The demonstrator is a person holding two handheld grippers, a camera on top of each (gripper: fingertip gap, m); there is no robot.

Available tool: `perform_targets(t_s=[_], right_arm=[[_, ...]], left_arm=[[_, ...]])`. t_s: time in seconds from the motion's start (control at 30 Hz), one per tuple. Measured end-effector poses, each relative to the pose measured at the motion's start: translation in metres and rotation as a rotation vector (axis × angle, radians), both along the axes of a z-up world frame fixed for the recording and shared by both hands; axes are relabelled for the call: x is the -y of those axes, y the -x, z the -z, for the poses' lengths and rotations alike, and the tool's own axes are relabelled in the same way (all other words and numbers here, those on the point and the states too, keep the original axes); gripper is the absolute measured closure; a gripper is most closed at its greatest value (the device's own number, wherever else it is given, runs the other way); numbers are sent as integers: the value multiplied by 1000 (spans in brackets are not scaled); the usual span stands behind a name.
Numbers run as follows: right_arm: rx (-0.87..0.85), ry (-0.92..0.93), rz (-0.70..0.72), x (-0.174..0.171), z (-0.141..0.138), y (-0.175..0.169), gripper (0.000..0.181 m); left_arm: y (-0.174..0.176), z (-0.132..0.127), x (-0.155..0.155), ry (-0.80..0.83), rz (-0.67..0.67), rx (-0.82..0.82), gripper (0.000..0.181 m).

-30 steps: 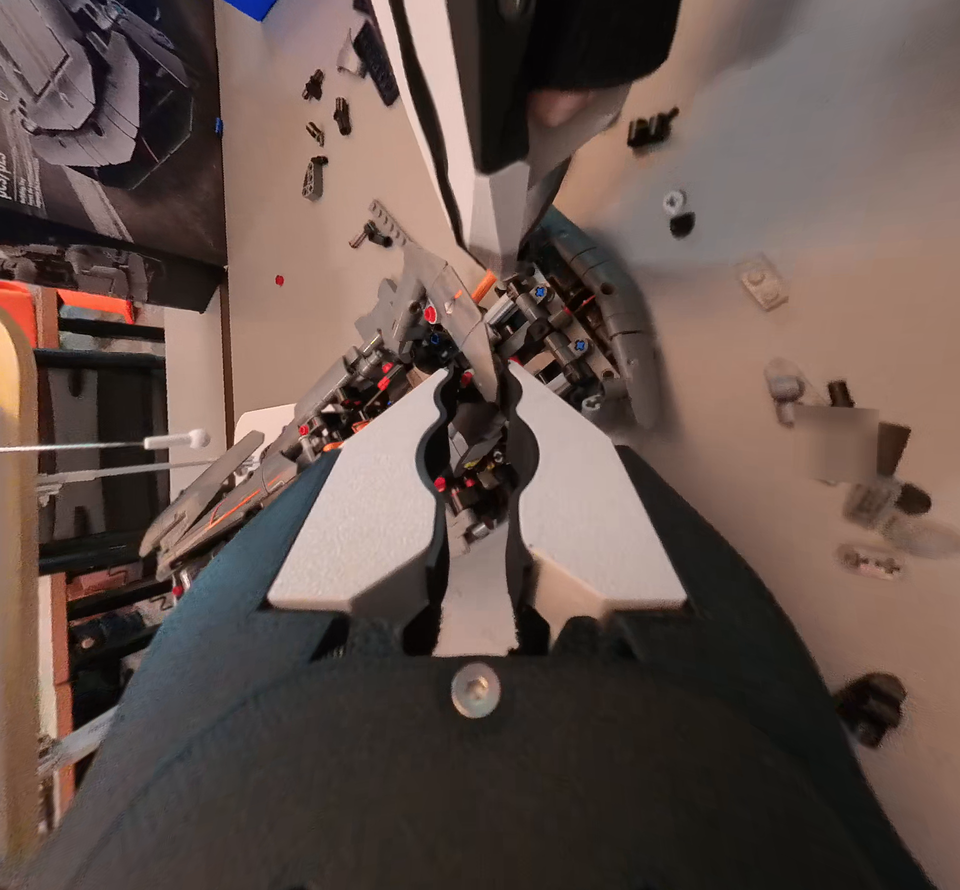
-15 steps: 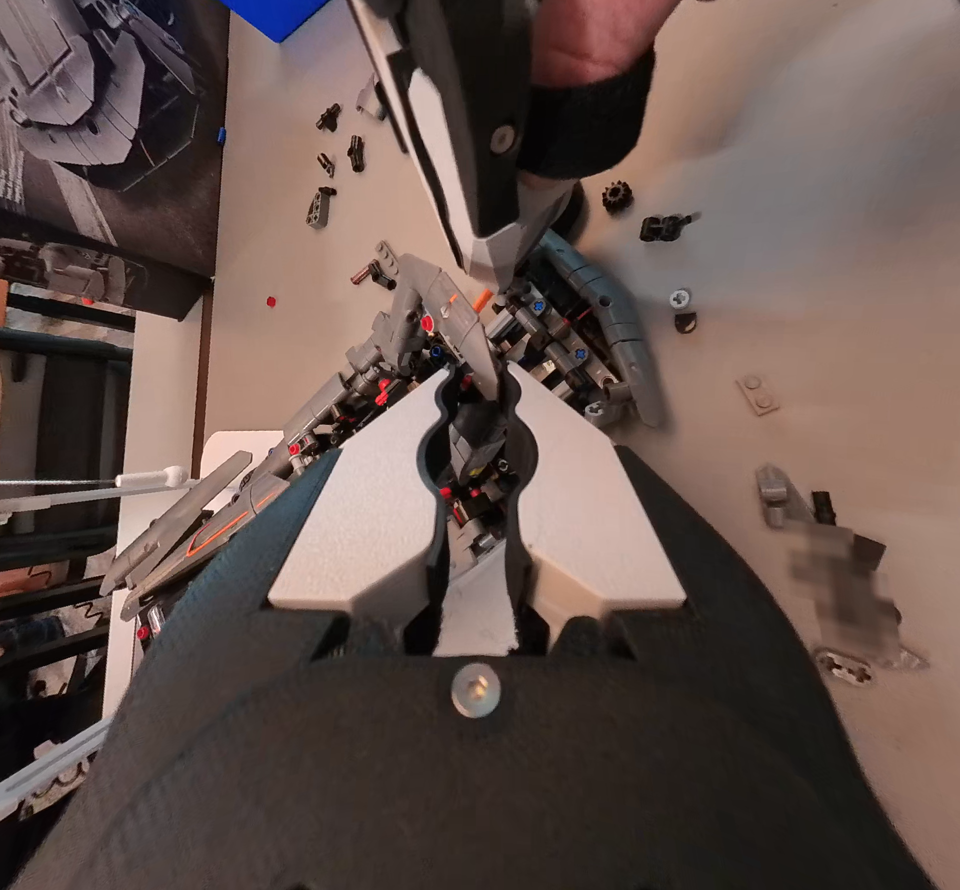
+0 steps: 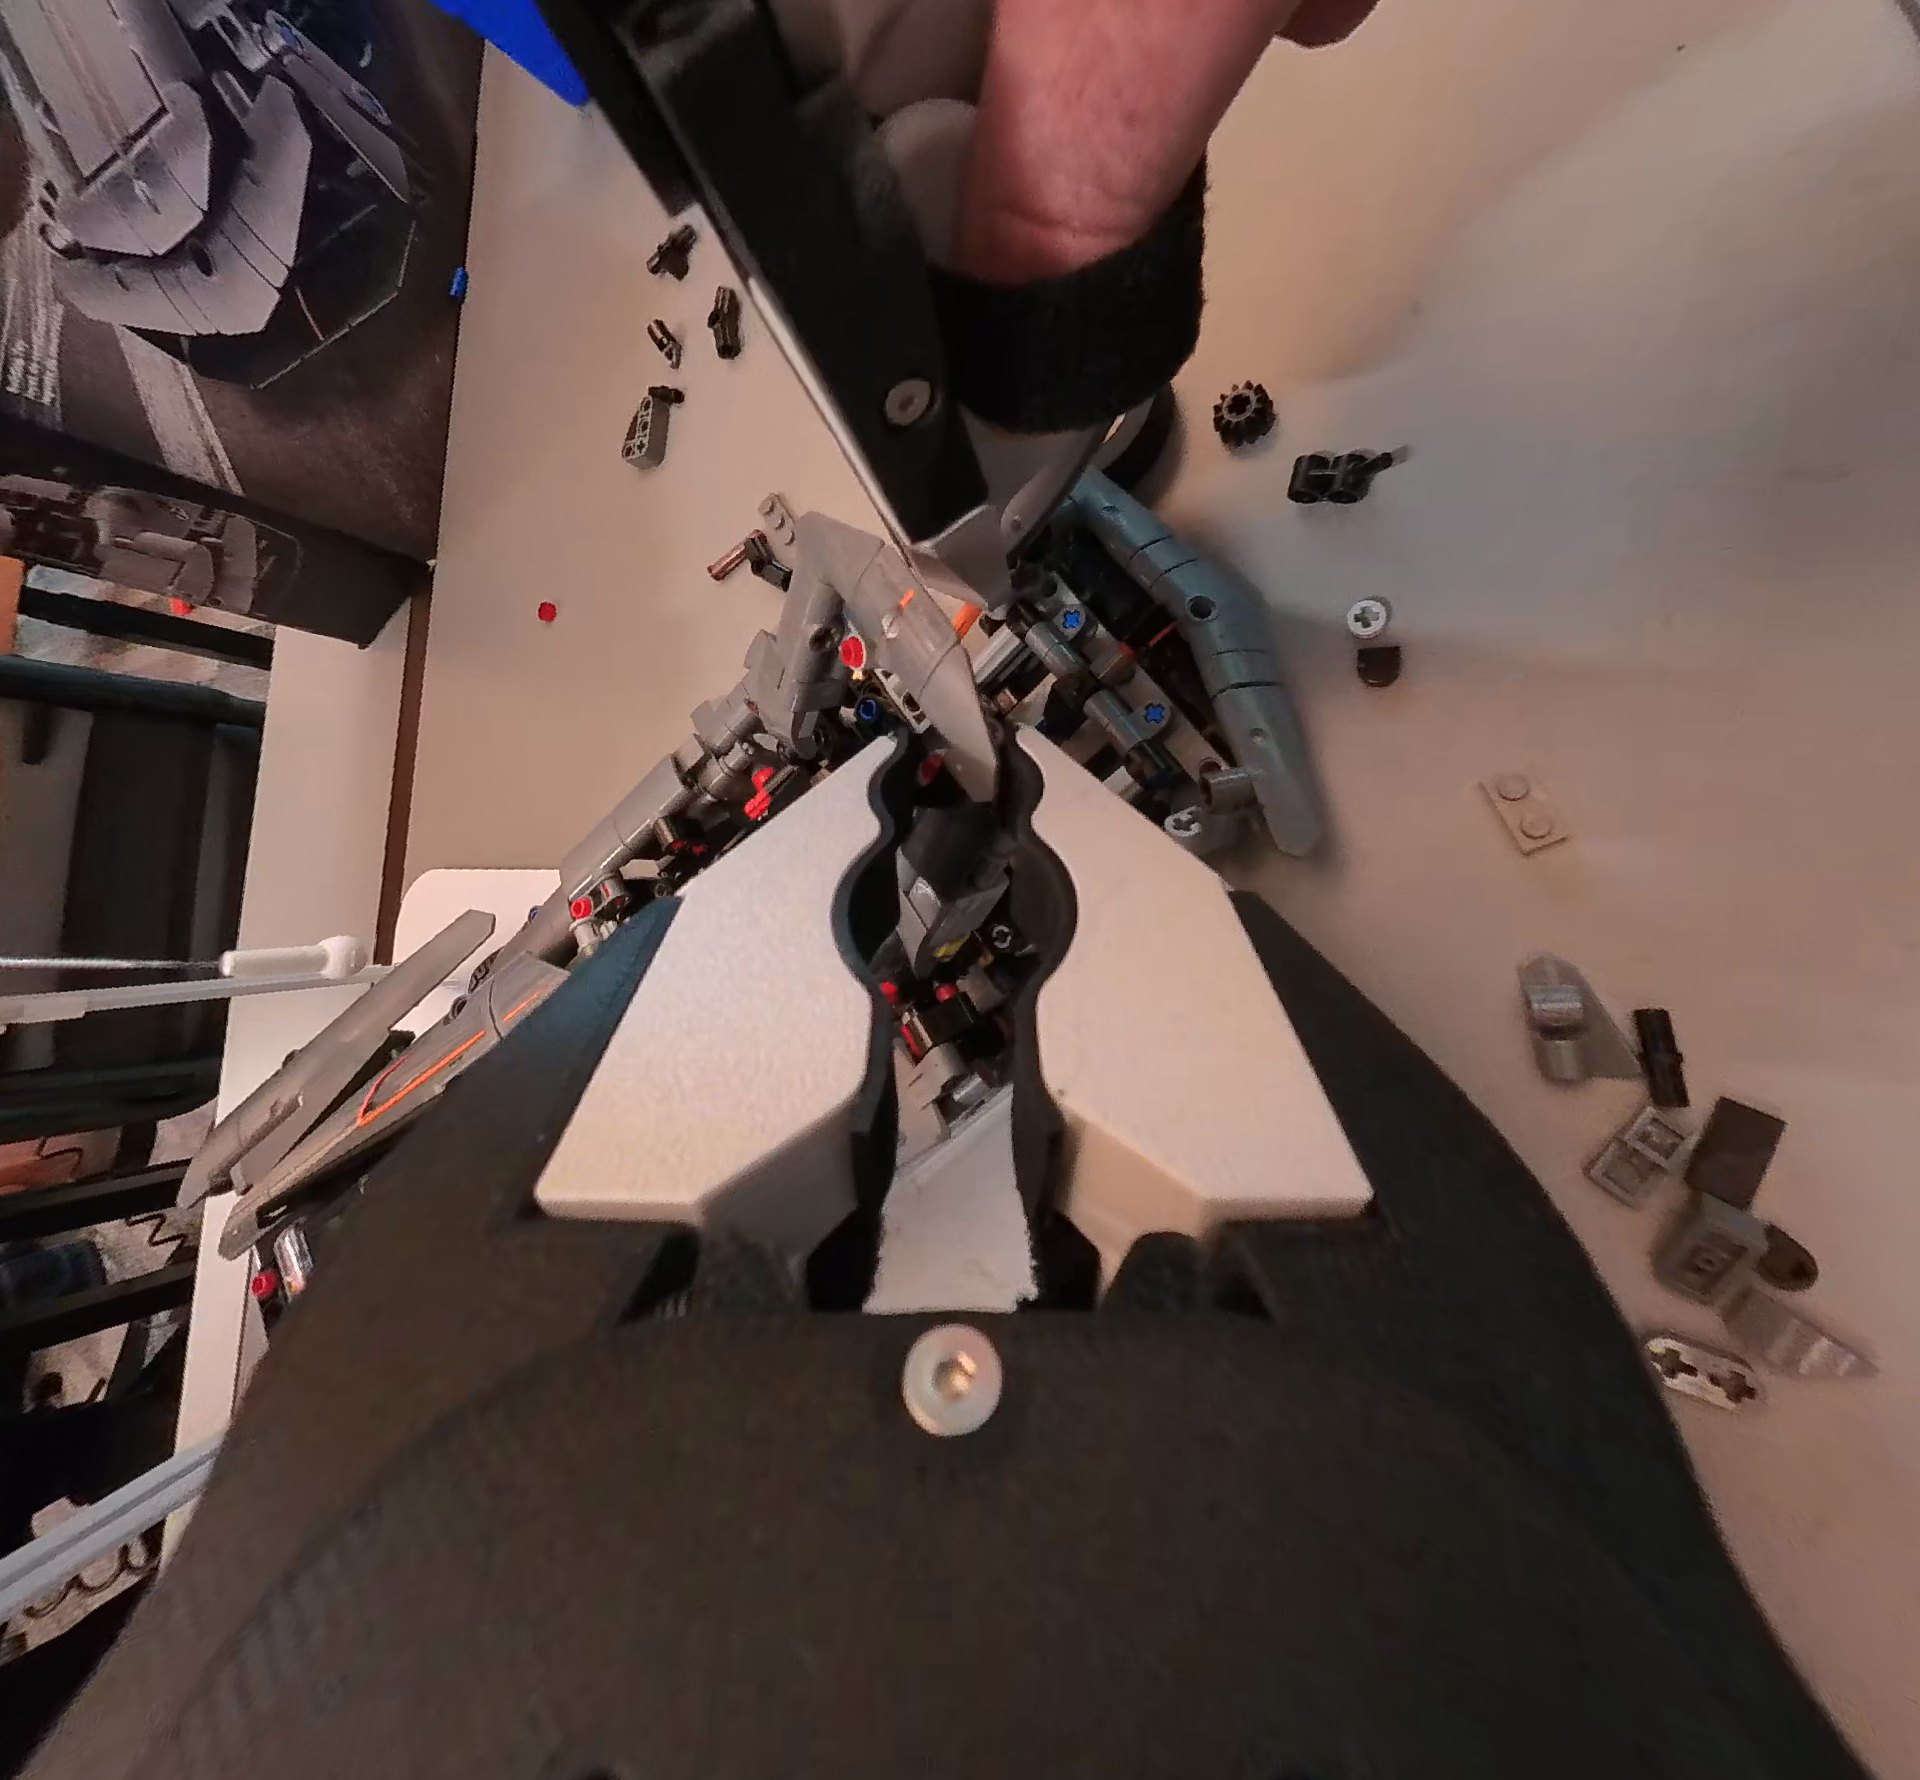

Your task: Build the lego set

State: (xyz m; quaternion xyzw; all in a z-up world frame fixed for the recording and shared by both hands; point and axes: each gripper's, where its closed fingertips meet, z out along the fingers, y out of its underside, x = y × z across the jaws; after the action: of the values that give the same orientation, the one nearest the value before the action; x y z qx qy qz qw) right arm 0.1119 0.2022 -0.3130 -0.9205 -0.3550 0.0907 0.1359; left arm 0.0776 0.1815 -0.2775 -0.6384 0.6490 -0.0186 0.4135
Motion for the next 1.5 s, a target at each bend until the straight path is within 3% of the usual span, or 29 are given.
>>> perform_targets(t_s=[0.27,0.53,0.77,0.83,1.0,1.3,1.5], right_arm=[[-45,-28,49,-3,0,1,180],[-89,-33,53,-5,0,3,180],[-105,-21,43,-7,0,4,180],[-104,-18,38,-7,0,4,180],[-122,-12,33,-8,0,5,180],[-164,-4,29,-10,0,5,180],[-178,3,27,-9,0,6,180]], left_arm=[[2,3,1,47,-16,-2,161],[14,11,3,197,-42,-101,115],[13,12,-10,150,-31,-254,98],[16,16,-9,241,-38,-296,92],[15,15,-24,271,-31,-354,97],[43,39,-28,469,-133,-599,66],[47,39,-29,523,-102,-620,75]])
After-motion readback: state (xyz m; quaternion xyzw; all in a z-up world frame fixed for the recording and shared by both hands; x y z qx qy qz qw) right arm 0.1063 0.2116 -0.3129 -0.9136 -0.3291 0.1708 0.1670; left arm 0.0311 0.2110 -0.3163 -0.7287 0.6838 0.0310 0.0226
